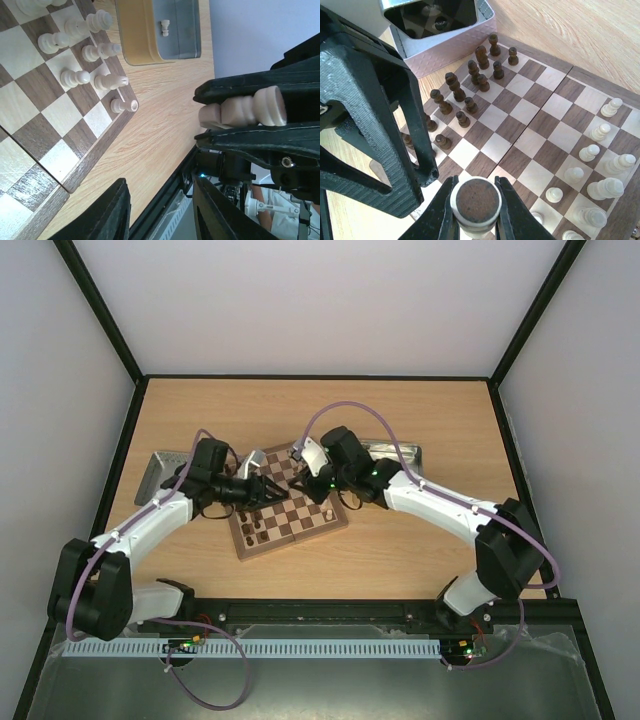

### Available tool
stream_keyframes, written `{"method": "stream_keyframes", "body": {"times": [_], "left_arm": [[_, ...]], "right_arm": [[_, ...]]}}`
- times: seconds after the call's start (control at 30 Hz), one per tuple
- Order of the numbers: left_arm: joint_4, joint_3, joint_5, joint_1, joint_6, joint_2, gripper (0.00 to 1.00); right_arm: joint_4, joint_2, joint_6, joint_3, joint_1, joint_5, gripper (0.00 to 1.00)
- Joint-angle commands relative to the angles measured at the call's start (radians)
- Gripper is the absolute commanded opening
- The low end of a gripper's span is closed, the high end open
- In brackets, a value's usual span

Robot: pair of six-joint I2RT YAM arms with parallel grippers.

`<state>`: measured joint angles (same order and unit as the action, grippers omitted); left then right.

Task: Set up the chess pieces on the board
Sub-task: Place the chess piece on the chessboard, then pick up the chess piece from the chessboard.

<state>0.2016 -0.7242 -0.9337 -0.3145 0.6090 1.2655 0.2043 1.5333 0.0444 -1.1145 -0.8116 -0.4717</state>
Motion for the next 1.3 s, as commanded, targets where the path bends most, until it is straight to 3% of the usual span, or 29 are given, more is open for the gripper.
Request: {"method": "stream_keyframes", "body": {"times": [0.0,0.23,0.53,0.63,0.73,0.83,1.27], "left_arm": [[0.042,-0.008,0.043,0.027,-0.024,0.0,0.37],[0.148,-0.045,0.378,0.051,-0.046,-0.045,0.4],[0.188,-0.054,0.577,0.054,-0.028,-0.062,0.4],[0.197,-0.053,0.598,0.053,-0.03,-0.066,0.41],[0.196,-0.051,0.6,0.054,-0.031,-0.064,0.41],[0.195,-0.052,0.599,0.053,-0.031,-0.064,0.42],[0.189,-0.05,0.561,0.053,-0.034,-0.058,0.44]], "right_arm": [[0.019,0.015,0.009,-0.043,0.001,0.016,0.07],[0.223,0.199,-0.165,-0.167,-0.017,0.047,0.07],[0.377,0.442,-0.24,-0.31,-0.127,0.244,0.1],[0.388,0.468,-0.25,-0.327,-0.135,0.282,0.17],[0.391,0.471,-0.25,-0.326,-0.142,0.305,0.3],[0.382,0.454,-0.247,-0.313,-0.145,0.308,0.34],[0.319,0.439,-0.212,-0.27,-0.16,0.304,0.26]]}}
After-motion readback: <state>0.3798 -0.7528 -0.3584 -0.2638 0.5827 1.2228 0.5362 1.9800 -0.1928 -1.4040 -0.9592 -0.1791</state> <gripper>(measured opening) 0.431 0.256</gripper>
